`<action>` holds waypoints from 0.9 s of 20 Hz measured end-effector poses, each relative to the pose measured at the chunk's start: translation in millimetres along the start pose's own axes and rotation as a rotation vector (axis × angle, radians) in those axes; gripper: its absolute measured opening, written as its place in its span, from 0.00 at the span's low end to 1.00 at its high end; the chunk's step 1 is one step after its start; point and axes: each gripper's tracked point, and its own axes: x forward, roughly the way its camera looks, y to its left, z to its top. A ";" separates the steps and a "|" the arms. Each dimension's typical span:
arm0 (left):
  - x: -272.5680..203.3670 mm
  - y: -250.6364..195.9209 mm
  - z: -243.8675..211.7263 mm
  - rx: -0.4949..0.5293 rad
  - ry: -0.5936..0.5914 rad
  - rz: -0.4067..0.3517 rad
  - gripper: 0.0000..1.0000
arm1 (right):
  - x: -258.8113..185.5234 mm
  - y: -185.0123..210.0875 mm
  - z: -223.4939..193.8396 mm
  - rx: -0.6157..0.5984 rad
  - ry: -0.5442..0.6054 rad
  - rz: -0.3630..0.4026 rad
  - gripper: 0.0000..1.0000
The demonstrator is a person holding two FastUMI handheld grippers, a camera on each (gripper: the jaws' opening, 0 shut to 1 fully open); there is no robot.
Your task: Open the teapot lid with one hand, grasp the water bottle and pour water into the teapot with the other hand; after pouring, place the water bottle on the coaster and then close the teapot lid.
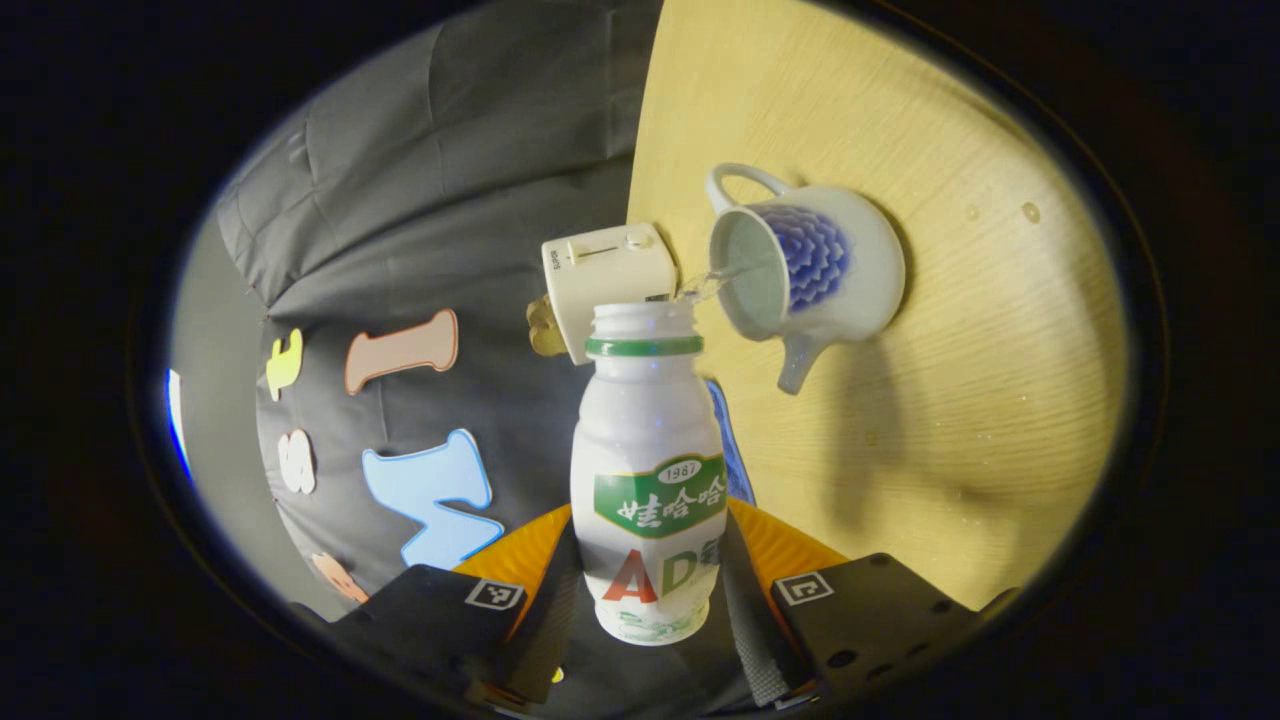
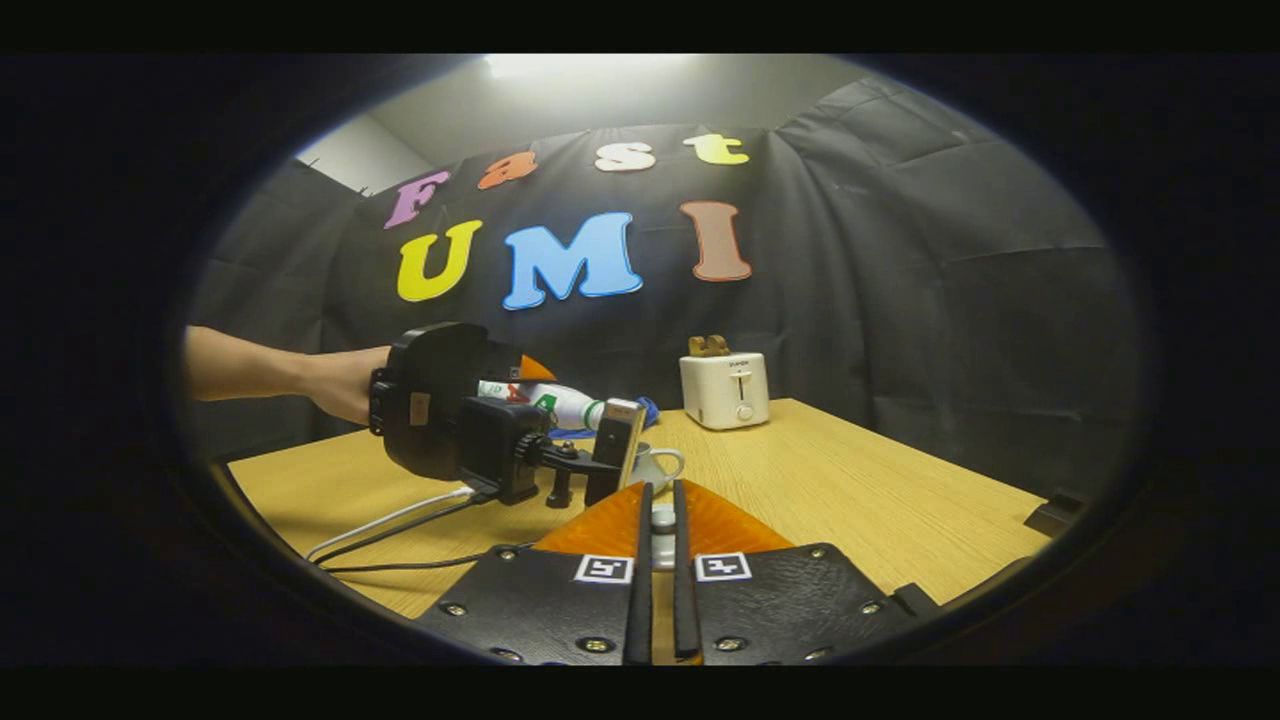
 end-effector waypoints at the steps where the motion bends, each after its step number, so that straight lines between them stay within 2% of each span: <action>1: 0.1 -0.6 -0.4 0.003 0.002 -0.002 0.78 | -0.2 0.6 -0.5 0.000 -0.001 0.001 0.08; 4: -0.7 1.5 -0.6 0.017 0.005 0.002 0.70 | 1.0 3.4 0.3 -0.003 0.002 0.011 0.08; 8: 0.1 2.3 -1.7 0.033 0.008 0.002 0.71 | -0.5 2.7 -0.8 0.002 0.004 0.009 0.08; 9: -0.3 3.2 -1.6 0.043 0.008 0.007 0.73 | -0.6 2.6 0.5 0.003 0.000 0.007 0.00; 10: -1.1 3.7 1.0 0.052 0.008 0.010 0.75 | -1.2 3.1 1.8 0.004 -0.001 0.008 0.00; 11: -1.8 2.8 1.9 0.057 0.007 0.007 0.77 | -2.4 4.1 1.6 0.002 -0.003 0.010 0.08; 12: -2.4 4.0 2.8 0.063 0.005 0.005 0.70 | -3.0 4.6 2.4 -0.002 -0.004 0.009 0.00; 13: -2.8 4.1 3.9 0.072 0.005 0.005 0.83 | -3.2 4.7 1.5 -0.004 -0.004 0.009 0.00; 14: -2.9 5.0 4.6 0.082 0.004 0.008 0.83 | -3.6 5.4 2.2 -0.004 -0.004 0.011 0.08; 16: -3.1 5.9 5.4 0.097 -0.001 0.008 0.70 | -4.6 5.2 3.6 -0.005 -0.005 0.010 0.08; 17: -3.7 6.3 6.0 0.104 -0.003 0.009 0.76 | -4.9 4.8 4.3 -0.007 -0.008 0.006 0.08; 18: -4.3 7.0 6.9 0.111 -0.004 0.011 0.82 | -4.8 4.4 6.0 -0.007 -0.011 0.005 0.00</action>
